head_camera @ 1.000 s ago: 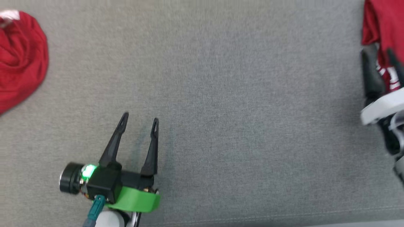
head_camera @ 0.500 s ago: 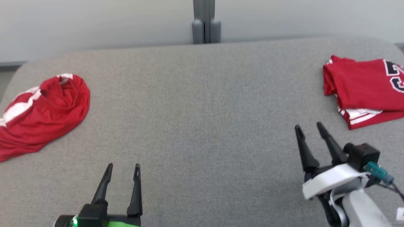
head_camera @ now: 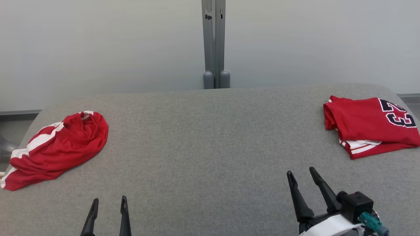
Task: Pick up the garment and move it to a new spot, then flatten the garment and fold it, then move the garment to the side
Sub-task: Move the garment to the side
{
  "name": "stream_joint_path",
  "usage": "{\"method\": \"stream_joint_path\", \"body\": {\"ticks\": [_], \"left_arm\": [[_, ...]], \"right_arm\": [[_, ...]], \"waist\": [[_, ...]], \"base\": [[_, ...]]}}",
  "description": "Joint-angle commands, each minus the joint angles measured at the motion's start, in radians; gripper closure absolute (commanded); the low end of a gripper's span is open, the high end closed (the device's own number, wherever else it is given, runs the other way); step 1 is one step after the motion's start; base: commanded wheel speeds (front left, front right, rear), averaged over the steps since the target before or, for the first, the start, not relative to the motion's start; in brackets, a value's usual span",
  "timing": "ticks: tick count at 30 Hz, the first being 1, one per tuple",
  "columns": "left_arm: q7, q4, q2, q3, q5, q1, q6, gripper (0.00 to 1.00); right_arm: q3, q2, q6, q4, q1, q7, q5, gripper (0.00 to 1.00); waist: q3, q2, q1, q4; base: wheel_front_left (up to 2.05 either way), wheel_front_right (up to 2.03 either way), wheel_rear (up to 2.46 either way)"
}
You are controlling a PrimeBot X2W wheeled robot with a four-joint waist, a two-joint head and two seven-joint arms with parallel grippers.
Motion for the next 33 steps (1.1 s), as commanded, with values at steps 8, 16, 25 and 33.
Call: {"method": "stream_joint_path", "body": {"ticks": [8, 16, 25, 33], "left_arm": [[0.000, -0.018, 0.000, 0.016, 0.000, 0.031, -0.017, 0.00], [0.000, -0.034, 0.000, 0.003, 0.017, 0.029, -0.035, 0.00], [0.000, -0.035, 0.000, -0.006, 0.018, 0.014, -0.040, 0.00], [0.000, -0.031, 0.000, -0.013, 0.018, -0.002, -0.033, 0.00]], "right_arm": [[-0.032, 0.012, -0.001, -0.053, 0.062, -0.003, -0.052, 0.00], [-0.063, 0.020, -0.001, -0.062, 0.068, -0.003, -0.062, 0.00], [-0.086, 0.026, -0.001, -0.064, 0.066, -0.003, -0.067, 0.00], [-0.094, 0.027, -0.001, -0.058, 0.070, -0.003, -0.069, 0.00]], "waist": [[-0.017, 0.0000, 0.0001, -0.015], [-0.006, 0.0000, 0.0001, -0.027], [0.008, 0.0000, 0.0001, -0.026], [0.012, 0.0000, 0.0001, -0.015]], "base": [[0.00, 0.00, 0.00], [0.00, 0.00, 0.00], [0.00, 0.00, 0.00], [0.00, 0.00, 0.00]]}}
